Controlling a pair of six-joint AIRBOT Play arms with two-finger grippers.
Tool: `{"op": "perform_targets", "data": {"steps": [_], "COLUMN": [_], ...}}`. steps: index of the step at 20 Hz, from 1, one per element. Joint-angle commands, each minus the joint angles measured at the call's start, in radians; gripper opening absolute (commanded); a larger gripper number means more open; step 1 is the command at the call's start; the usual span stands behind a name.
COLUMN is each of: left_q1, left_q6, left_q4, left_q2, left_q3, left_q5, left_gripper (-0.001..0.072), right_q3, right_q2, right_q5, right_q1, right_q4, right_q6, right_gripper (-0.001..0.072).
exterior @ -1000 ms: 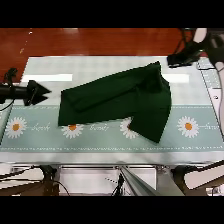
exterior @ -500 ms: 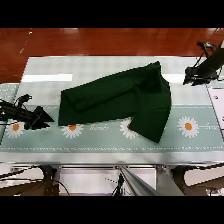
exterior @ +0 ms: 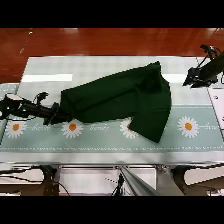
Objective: Fold the shirts.
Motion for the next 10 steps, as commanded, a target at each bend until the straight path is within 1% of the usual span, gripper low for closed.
{"op": "perform_targets", "data": {"steps": [1, 3, 4, 7, 10], "left_q1": [-0.035, -0.026, -0.021, -0.022, -0.022], "left_q6": [-0.025, -0.019, -0.003, 0.008, 0.016], "left_q4": [-0.023, -0.022, -0.023, -0.022, -0.022], "left_q2": [-0.028, -0.027, -0.027, -0.021, -0.01], "left_q3": [0.004, 0.004, 0.004, 0.004, 0.004], "left_q5": [0.064, 0.048, 0.036, 0.027, 0.026], "left_gripper": [0.0008, 0.0016, 0.0016, 0.0016, 0.0014], "right_q3": [0.0, 0.0, 0.0, 0.0, -0.001], "right_q2": [0.0, 0.0, 0.0, 0.0, 0.0], "right_q5": [0.025, 0.058, 0.071, 0.09, 0.089], "right_q1": [-0.023, -0.072, -0.104, -0.211, -0.272], "right_q4": [0.01, 0.01, 0.011, 0.064, 0.102], "right_q6": [-0.019, -0.026, -0.026, -0.017, -0.019], "right_gripper": [0.049, 0.049, 0.049, 0.049, 0.0489]}}
